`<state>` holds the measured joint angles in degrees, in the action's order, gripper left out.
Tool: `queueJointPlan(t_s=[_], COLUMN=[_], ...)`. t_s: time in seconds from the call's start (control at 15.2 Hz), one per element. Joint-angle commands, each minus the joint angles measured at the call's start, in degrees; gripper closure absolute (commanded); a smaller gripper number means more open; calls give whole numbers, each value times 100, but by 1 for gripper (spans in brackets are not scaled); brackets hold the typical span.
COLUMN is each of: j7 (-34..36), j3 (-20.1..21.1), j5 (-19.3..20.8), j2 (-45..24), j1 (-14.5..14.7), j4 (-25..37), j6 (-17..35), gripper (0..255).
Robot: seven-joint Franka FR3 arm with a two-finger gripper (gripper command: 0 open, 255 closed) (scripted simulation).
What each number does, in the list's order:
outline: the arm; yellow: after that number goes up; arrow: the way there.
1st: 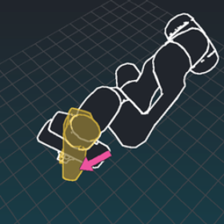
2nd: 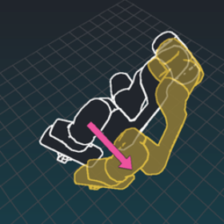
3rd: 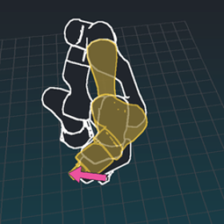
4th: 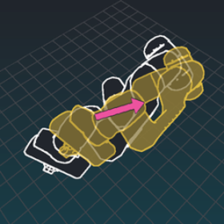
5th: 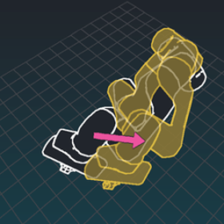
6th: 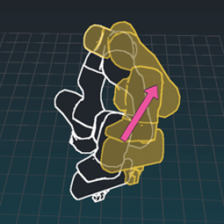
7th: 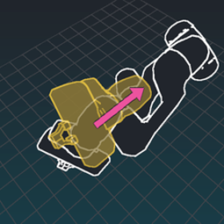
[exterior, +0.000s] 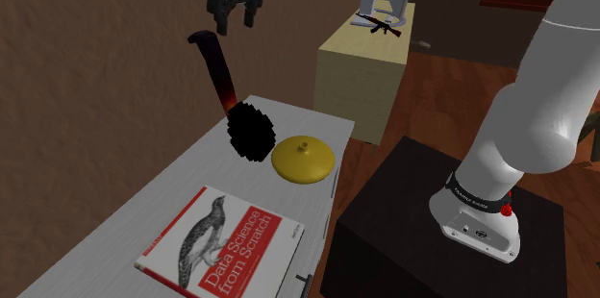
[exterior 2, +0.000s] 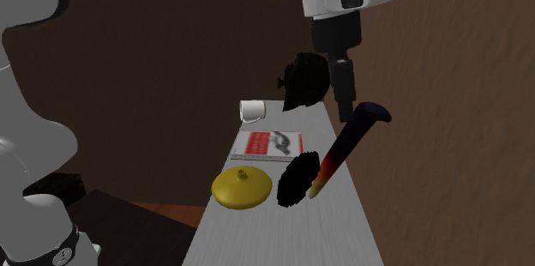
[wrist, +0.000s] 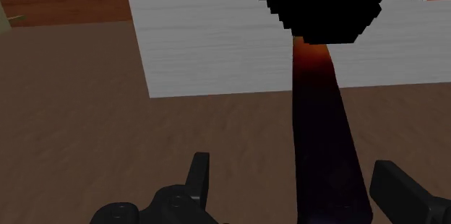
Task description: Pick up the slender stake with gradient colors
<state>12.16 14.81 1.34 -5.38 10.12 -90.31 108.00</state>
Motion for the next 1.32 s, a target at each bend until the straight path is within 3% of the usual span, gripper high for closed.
queueJointPlan(t_s=[0.0,0.2,0.26,0.86,0.92,1.25], j7=[68,158,160,167,170,170], j3=[78,169,167,155,155,155], j5=[168,456,465,432,434,435], j2=[-377,-1017,-1042,-911,-914,-918], j1=[118,352,366,312,314,315], j4=[535,1464,1502,731,731,738], j6=[-74,-252,-260,384,386,383], gripper=[0,0,0,0,255,255])
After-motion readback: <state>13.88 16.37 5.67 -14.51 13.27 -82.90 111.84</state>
